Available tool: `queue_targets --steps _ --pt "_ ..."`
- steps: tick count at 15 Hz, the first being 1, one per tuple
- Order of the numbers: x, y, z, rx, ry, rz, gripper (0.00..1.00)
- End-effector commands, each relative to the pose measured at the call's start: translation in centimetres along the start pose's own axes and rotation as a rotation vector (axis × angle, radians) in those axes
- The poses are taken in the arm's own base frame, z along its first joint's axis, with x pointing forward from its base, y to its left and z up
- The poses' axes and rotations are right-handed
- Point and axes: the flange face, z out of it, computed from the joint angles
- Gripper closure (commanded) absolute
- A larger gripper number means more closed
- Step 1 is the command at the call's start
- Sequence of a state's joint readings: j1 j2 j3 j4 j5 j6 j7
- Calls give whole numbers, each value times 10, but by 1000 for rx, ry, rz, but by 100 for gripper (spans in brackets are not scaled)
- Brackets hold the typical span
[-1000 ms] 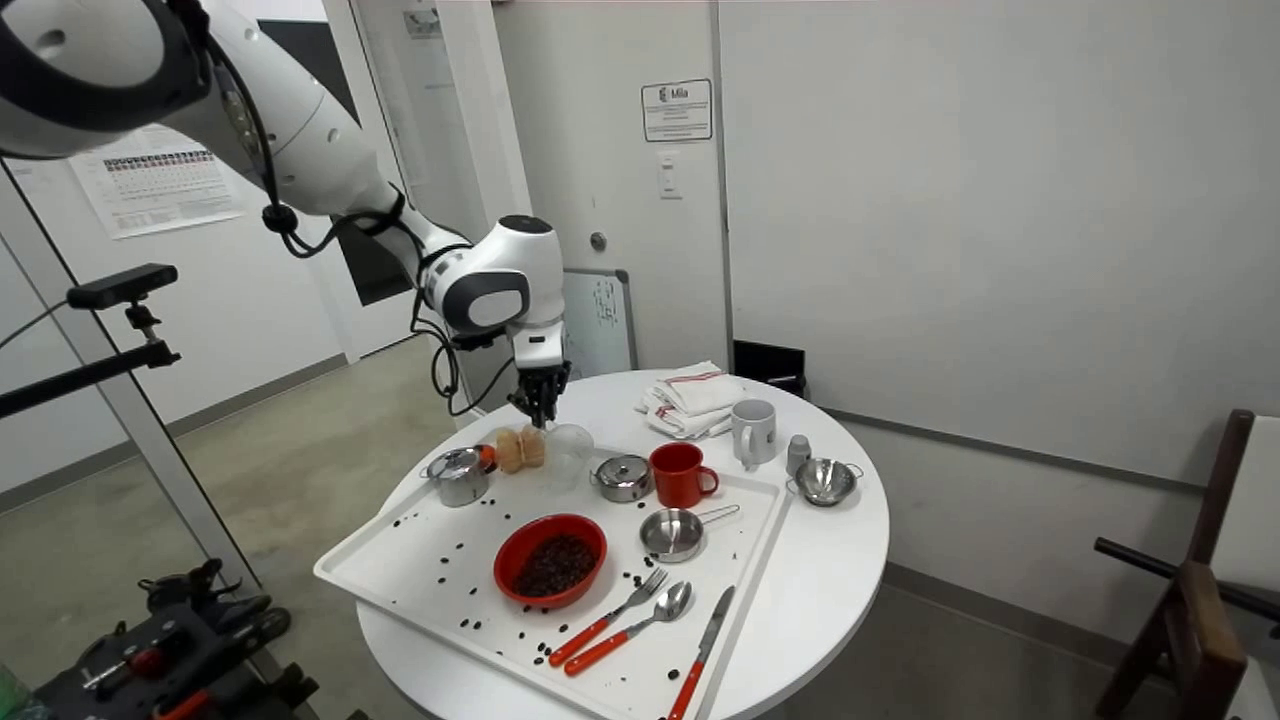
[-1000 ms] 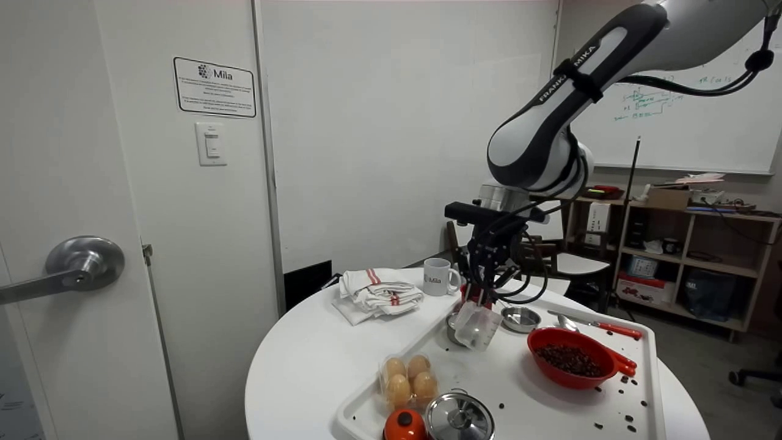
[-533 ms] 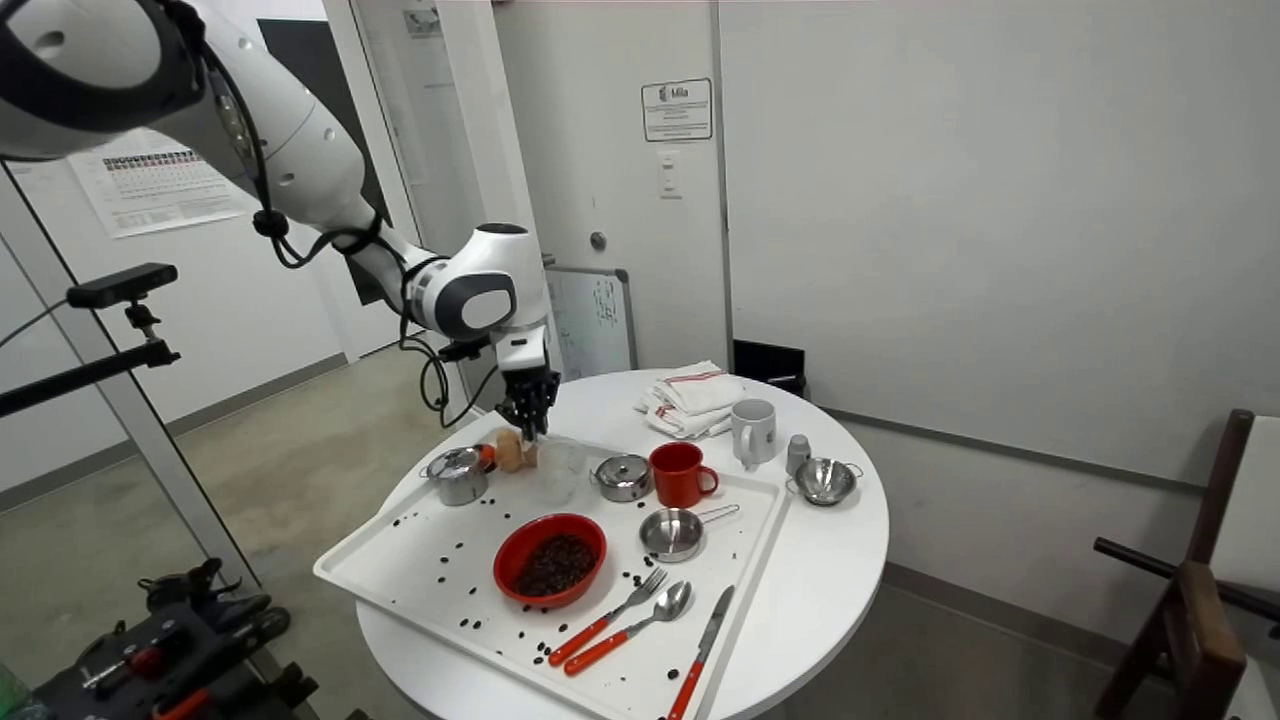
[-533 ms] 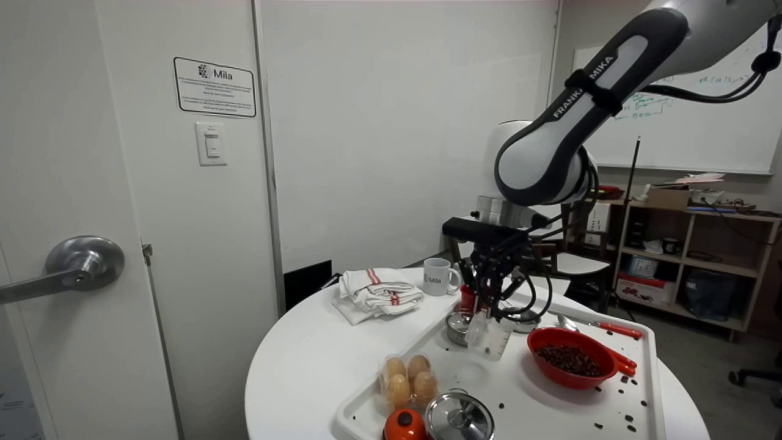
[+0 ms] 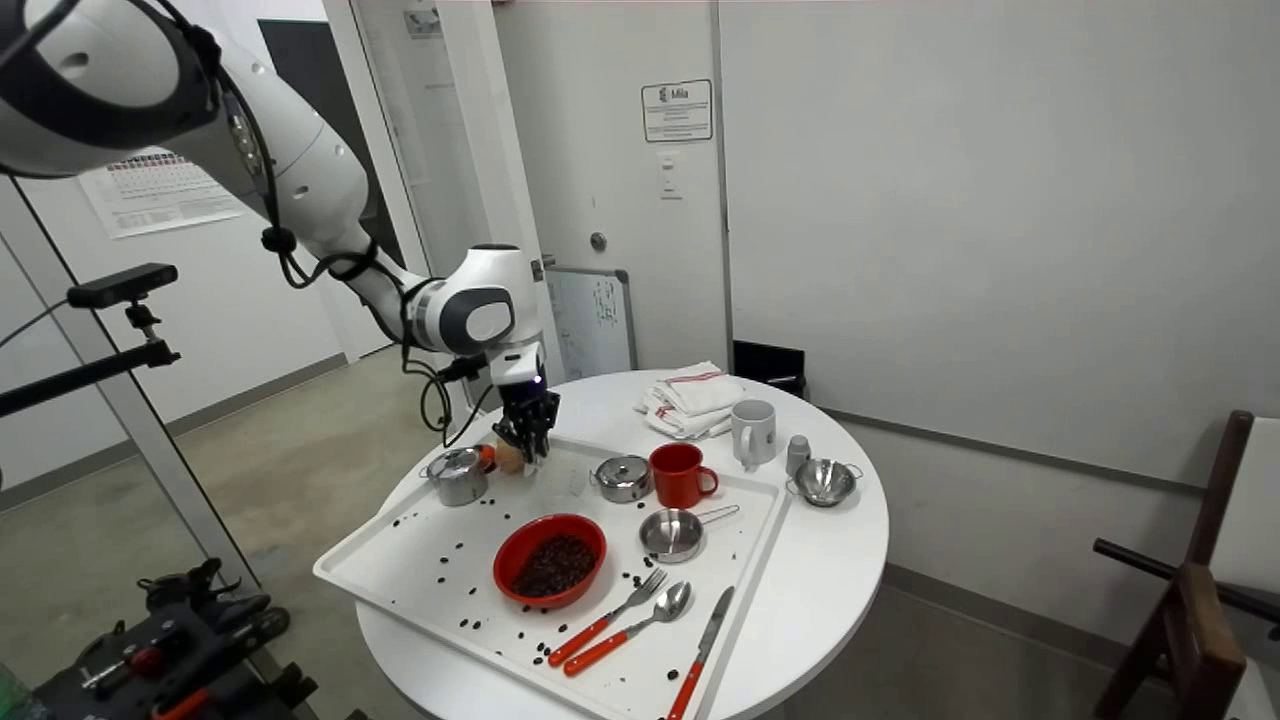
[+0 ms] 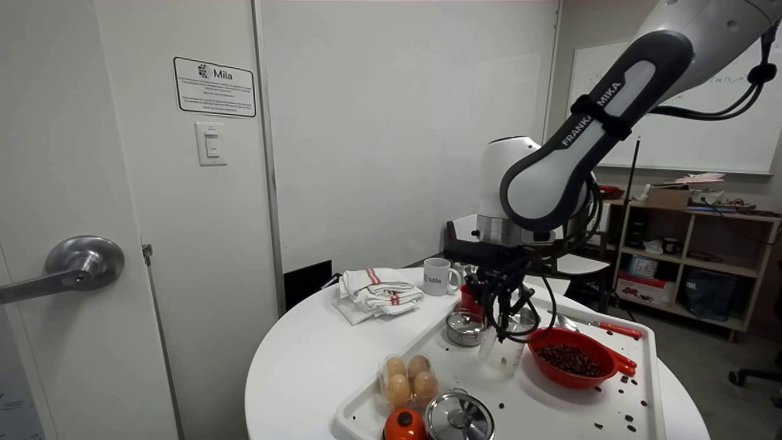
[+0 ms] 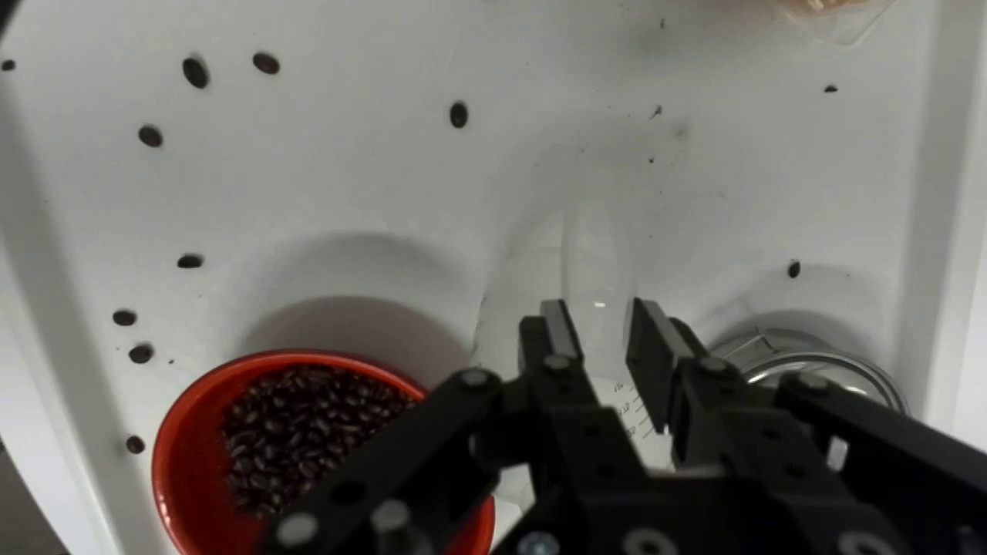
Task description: Pour the things in the jug into the red bowl
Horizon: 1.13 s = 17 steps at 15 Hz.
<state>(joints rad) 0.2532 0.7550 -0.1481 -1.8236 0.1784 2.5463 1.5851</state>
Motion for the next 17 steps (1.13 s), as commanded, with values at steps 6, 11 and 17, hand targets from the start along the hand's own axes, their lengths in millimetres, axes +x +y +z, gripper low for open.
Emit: queue_targets --steps 6,11,17 --pt "-6 -2 4 -21 28 41 29" --pt "-6 0 4 -16 -3 34 19" --pt "-5 -3 -1 -17 -21 42 2"
